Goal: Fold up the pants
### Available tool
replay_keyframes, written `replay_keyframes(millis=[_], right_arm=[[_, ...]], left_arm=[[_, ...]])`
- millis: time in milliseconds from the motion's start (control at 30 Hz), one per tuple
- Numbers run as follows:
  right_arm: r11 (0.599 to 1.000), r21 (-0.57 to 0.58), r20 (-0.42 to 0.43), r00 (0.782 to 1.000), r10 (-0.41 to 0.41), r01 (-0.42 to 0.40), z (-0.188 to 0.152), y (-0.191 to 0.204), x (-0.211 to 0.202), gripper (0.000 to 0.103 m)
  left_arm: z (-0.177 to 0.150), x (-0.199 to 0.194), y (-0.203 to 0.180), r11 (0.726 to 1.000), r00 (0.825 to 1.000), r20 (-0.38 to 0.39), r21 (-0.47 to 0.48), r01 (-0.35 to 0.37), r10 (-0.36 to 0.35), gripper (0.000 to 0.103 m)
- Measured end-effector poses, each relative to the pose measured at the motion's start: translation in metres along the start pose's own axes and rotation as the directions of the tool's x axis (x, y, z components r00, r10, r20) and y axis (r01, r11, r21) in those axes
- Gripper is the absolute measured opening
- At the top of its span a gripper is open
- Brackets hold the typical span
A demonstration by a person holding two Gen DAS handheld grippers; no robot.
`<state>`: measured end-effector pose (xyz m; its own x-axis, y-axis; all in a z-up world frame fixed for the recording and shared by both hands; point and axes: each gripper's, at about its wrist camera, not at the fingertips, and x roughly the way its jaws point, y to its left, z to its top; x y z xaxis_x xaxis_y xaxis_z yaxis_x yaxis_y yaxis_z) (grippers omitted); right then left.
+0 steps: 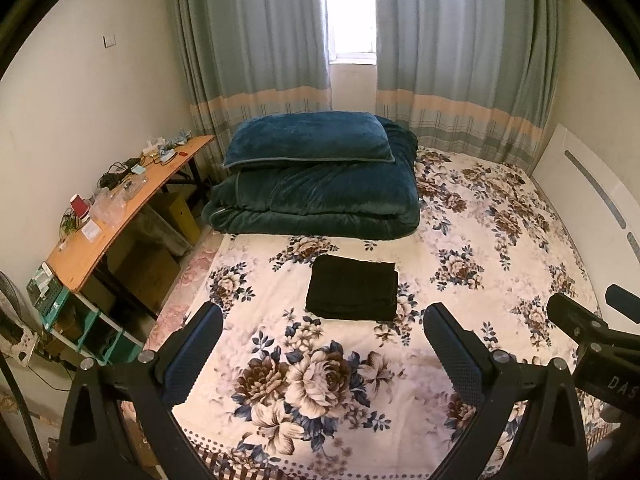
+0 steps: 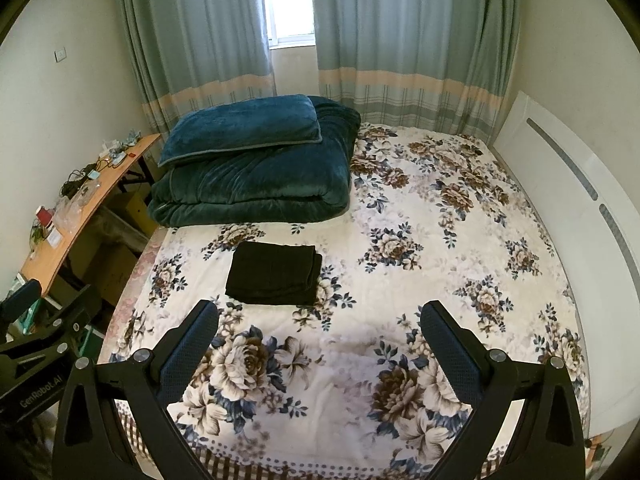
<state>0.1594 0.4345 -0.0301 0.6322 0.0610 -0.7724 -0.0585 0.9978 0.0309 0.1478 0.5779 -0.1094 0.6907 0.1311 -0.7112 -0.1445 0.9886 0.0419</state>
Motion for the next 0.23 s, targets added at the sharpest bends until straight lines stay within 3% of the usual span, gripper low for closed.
replay_keyframes(millis=[233], right_arm=[[1.000,0.000,-0.007,1.000,0.008,-0.008,-0.0042,0.0032,0.0019,0.103]], left_arm=[[-0.0017,-0.0011,0.0025,1.000,1.000,0.002,0.003,-0.002,0.002,0.103]])
